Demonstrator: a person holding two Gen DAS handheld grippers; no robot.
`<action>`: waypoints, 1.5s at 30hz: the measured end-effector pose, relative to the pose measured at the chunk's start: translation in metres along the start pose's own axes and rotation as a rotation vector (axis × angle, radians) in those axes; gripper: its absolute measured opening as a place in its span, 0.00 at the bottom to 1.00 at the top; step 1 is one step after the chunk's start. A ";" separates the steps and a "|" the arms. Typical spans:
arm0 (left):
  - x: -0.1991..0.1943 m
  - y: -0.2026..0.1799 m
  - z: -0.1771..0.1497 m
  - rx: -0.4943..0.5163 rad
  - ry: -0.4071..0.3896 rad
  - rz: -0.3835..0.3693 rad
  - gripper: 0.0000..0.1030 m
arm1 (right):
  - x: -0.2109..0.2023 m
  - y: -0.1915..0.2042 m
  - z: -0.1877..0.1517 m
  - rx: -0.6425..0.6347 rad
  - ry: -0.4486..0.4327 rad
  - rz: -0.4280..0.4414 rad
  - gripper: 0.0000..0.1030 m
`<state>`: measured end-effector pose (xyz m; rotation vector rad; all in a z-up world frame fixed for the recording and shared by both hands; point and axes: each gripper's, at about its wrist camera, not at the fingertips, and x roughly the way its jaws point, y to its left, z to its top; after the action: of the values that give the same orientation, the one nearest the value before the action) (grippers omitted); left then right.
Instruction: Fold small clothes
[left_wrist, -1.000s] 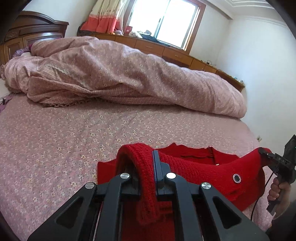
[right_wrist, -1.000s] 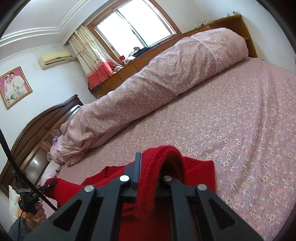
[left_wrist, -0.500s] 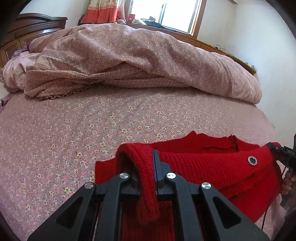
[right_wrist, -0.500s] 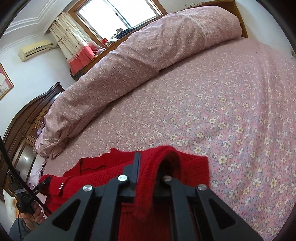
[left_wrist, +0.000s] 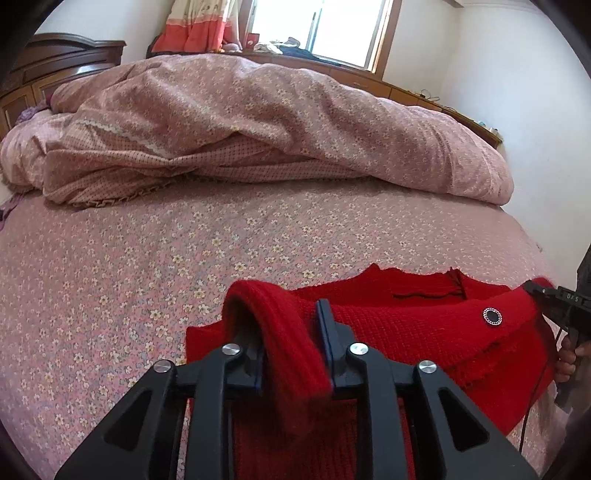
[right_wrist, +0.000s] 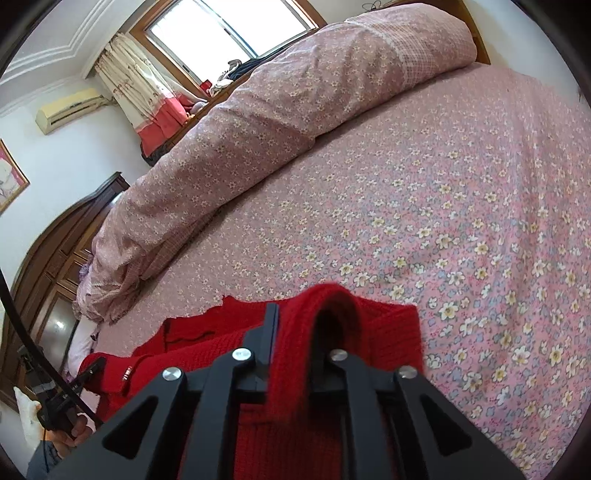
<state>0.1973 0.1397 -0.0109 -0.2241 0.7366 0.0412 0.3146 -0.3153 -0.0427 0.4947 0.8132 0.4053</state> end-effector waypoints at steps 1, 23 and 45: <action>-0.001 0.000 0.001 0.003 -0.007 0.000 0.20 | -0.002 -0.001 0.000 0.007 -0.017 0.003 0.30; -0.016 0.009 -0.005 0.050 0.020 -0.013 0.58 | -0.030 -0.013 0.005 0.015 -0.056 -0.010 0.76; 0.004 0.036 -0.064 -0.214 0.337 -0.190 0.34 | -0.024 -0.048 -0.045 0.131 0.329 0.242 0.98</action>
<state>0.1540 0.1611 -0.0663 -0.5133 1.0439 -0.1009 0.2719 -0.3550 -0.0817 0.6621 1.1066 0.6714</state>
